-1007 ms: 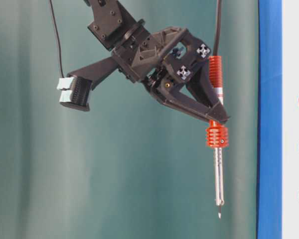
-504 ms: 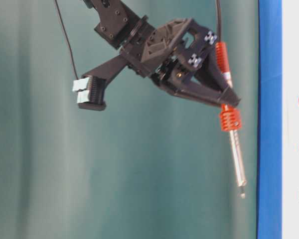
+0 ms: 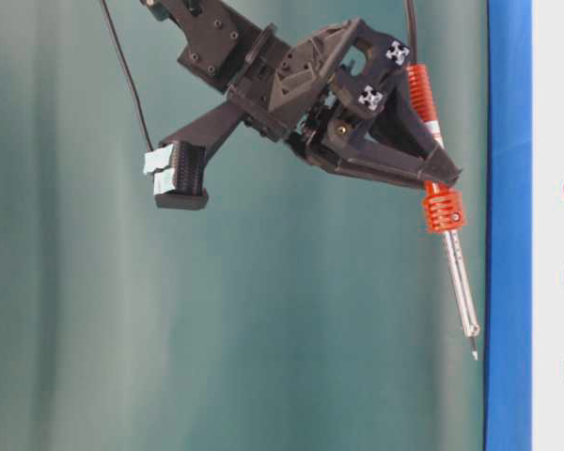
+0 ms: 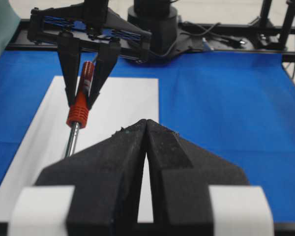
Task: Touch the tip of the soldering iron to the mark.
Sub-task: 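Lower the iron tip toward the middle red dot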
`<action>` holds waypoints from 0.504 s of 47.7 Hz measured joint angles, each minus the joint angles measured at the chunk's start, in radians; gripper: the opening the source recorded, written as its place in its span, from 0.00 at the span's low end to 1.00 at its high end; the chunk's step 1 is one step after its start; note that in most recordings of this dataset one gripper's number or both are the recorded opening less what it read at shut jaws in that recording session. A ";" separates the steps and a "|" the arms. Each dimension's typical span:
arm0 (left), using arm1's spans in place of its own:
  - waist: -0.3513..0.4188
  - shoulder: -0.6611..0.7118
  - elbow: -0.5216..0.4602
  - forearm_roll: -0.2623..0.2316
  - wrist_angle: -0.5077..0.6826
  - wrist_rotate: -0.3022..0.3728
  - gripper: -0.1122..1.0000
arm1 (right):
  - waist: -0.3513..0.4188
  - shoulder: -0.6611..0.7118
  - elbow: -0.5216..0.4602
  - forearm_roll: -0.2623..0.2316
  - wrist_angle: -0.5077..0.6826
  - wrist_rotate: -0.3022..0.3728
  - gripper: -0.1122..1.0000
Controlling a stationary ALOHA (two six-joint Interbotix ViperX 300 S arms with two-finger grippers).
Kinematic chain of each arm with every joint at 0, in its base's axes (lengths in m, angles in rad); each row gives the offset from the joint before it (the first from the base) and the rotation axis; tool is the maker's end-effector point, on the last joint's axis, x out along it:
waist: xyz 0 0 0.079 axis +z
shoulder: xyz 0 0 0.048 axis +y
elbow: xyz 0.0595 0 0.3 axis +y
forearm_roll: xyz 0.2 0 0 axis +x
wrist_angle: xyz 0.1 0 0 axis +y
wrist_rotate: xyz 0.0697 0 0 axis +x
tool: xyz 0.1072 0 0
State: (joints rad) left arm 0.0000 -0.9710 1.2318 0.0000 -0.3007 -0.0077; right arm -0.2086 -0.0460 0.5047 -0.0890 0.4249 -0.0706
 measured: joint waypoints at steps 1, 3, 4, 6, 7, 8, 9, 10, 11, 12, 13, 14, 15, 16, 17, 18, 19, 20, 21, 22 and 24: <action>0.002 0.000 0.002 0.000 0.000 0.000 0.10 | 0.000 0.000 0.000 0.000 0.002 0.002 0.16; 0.000 0.000 0.002 0.000 0.000 0.000 0.10 | -0.002 0.000 0.000 0.000 0.003 0.000 0.16; 0.002 0.000 0.000 0.000 -0.002 0.000 0.10 | -0.002 0.000 0.000 0.000 0.003 0.002 0.16; 0.002 0.000 0.000 0.000 0.000 -0.002 0.10 | -0.002 0.000 0.000 0.000 0.005 0.002 0.16; 0.002 0.000 0.002 0.000 0.000 -0.002 0.10 | -0.002 0.000 0.000 0.000 0.005 0.002 0.16; 0.002 0.000 0.002 0.000 0.000 0.000 0.10 | -0.002 0.000 0.000 0.002 0.003 0.002 0.16; 0.002 0.000 0.002 0.000 0.000 0.000 0.10 | -0.003 0.000 0.000 0.000 0.005 0.003 0.16; 0.000 0.000 0.002 0.000 0.000 -0.002 0.10 | -0.002 0.000 0.000 0.002 0.005 0.003 0.16; 0.002 0.000 0.002 0.000 0.000 -0.002 0.10 | -0.002 0.000 0.000 0.000 0.005 0.005 0.16; 0.002 0.000 0.002 0.000 -0.002 -0.002 0.10 | -0.002 0.000 0.000 0.002 0.006 0.003 0.16; 0.002 0.000 0.002 0.000 0.000 0.000 0.10 | -0.002 0.000 0.000 0.002 0.006 0.003 0.16; 0.002 0.000 0.002 0.000 0.000 0.000 0.10 | -0.002 0.000 -0.002 0.000 0.006 0.005 0.16; 0.000 0.000 0.000 0.000 -0.002 0.000 0.10 | -0.002 0.000 0.000 0.002 0.005 0.003 0.16; 0.002 0.000 0.002 0.000 0.000 0.000 0.10 | -0.002 0.000 0.000 0.000 0.006 0.005 0.16; 0.002 0.000 0.000 -0.002 0.000 0.000 0.10 | -0.002 0.000 0.000 0.002 0.005 0.003 0.16; 0.000 0.000 0.002 0.000 0.000 0.000 0.10 | -0.002 0.000 0.000 0.002 0.006 0.005 0.16; 0.002 0.000 0.002 0.000 -0.002 -0.002 0.10 | -0.002 0.000 0.000 0.000 0.006 0.003 0.16; 0.002 0.000 0.000 0.000 0.000 0.000 0.10 | -0.002 0.000 0.000 0.000 0.006 0.003 0.16; 0.002 0.000 0.002 0.000 0.000 0.000 0.10 | -0.002 0.000 0.000 0.002 0.006 0.003 0.16; 0.002 0.000 0.002 0.000 0.000 0.000 0.10 | -0.002 0.000 0.000 0.000 0.005 0.003 0.16; 0.000 0.000 0.000 0.000 0.000 0.000 0.10 | -0.002 0.000 0.000 0.002 0.005 0.003 0.16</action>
State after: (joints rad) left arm 0.0000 -0.9710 1.2318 0.0000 -0.3007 -0.0077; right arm -0.2102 -0.0460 0.5047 -0.0874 0.4295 -0.0675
